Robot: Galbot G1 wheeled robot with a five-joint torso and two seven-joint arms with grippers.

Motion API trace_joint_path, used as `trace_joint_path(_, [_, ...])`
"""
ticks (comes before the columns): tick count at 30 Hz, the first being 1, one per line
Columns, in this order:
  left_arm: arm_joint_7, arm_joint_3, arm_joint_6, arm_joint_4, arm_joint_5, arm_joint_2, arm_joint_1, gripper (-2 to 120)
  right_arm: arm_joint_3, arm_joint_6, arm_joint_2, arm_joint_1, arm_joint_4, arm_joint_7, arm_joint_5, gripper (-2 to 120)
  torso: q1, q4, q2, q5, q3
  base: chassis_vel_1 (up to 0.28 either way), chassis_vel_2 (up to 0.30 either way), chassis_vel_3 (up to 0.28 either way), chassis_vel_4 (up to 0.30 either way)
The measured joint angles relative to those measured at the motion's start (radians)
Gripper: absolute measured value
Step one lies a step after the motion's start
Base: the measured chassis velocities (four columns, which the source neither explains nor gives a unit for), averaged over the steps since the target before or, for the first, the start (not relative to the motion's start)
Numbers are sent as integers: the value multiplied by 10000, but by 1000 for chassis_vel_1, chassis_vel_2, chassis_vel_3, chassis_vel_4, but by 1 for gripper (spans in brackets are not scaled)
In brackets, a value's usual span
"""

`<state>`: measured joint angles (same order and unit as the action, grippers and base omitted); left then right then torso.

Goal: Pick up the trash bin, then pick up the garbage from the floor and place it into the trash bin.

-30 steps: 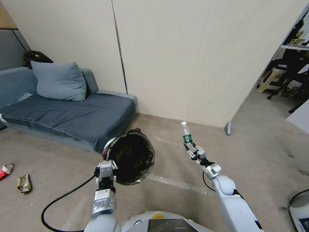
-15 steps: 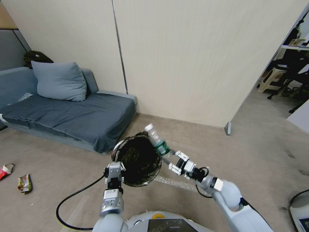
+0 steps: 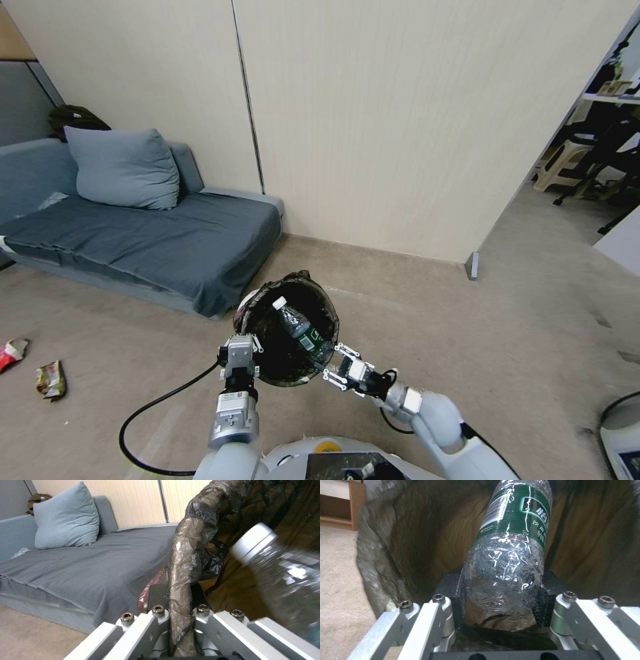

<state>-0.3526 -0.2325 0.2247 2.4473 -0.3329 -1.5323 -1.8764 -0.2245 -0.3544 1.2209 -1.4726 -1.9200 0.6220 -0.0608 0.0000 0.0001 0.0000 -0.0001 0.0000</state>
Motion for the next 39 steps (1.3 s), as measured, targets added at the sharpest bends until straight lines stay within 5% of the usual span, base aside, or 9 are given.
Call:
trace_joint_path(13, [-22, 250, -40, 32, -200, -7, -167, 0, 80, 37, 552, 485, 670, -571, 280, 39, 1, -1, 0, 1, 0, 0, 0, 0, 0])
trace_joint_path(29, [-52, 400, -67, -134, -233, -14, -151, 0, 0, 105, 632, 380, 481, -1060, 338, 98, 1, 0, 0, 1, 0, 0, 0, 0, 0])
trace_joint_path(39, [-54, 407, 49, -42, -152, -10, -182, 0, -256, 34, 783, -89, -512, -1476, 369, 100, 0, 0, 0, 2, 0, 0, 0, 0, 0])
